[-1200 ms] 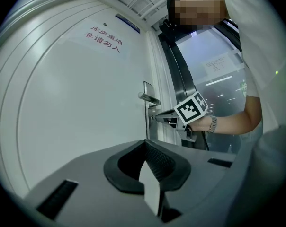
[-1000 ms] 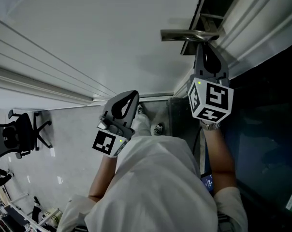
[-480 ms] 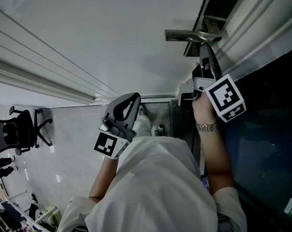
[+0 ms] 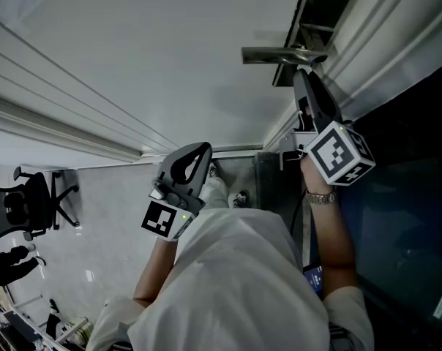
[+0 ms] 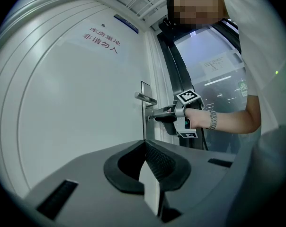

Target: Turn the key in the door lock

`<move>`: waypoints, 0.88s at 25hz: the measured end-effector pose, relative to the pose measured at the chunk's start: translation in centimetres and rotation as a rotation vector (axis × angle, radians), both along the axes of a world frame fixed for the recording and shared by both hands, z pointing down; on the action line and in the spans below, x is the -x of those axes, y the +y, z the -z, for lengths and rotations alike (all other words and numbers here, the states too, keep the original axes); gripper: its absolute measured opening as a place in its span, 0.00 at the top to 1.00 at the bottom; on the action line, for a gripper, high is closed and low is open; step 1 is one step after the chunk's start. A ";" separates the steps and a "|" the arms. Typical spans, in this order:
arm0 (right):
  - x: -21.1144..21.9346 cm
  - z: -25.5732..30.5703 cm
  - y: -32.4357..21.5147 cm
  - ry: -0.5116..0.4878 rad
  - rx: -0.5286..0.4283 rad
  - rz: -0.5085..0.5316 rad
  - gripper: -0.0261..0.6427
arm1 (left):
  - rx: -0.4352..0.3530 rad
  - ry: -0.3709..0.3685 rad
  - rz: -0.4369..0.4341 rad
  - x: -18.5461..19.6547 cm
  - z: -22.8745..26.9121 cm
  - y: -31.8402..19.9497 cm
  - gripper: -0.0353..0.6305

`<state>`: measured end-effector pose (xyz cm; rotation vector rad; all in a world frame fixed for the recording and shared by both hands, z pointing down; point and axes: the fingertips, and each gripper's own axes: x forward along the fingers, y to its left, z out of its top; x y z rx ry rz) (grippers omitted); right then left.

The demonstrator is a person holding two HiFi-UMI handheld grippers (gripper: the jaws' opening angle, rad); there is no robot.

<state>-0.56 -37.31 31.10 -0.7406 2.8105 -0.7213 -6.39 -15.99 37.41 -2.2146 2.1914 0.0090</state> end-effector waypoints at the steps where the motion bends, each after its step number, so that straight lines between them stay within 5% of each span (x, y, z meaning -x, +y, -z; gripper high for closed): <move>1: 0.0 0.2 0.2 0.041 -0.065 0.006 0.79 | 0.000 0.000 -0.005 -0.1 0.0 -0.1 0.94; 5: 0.0 0.1 0.8 0.249 -0.331 0.025 0.70 | 0.002 -0.001 -0.023 -0.5 -0.2 -0.3 0.94; 15: 0.7 -0.8 0.6 0.981 -1.138 0.010 0.69 | 0.002 -0.006 -0.033 -0.4 -0.5 0.4 0.94; 22: 1.8 -1.7 0.8 1.216 -1.508 0.043 0.69 | 0.001 0.001 -0.009 0.1 -0.4 0.9 0.94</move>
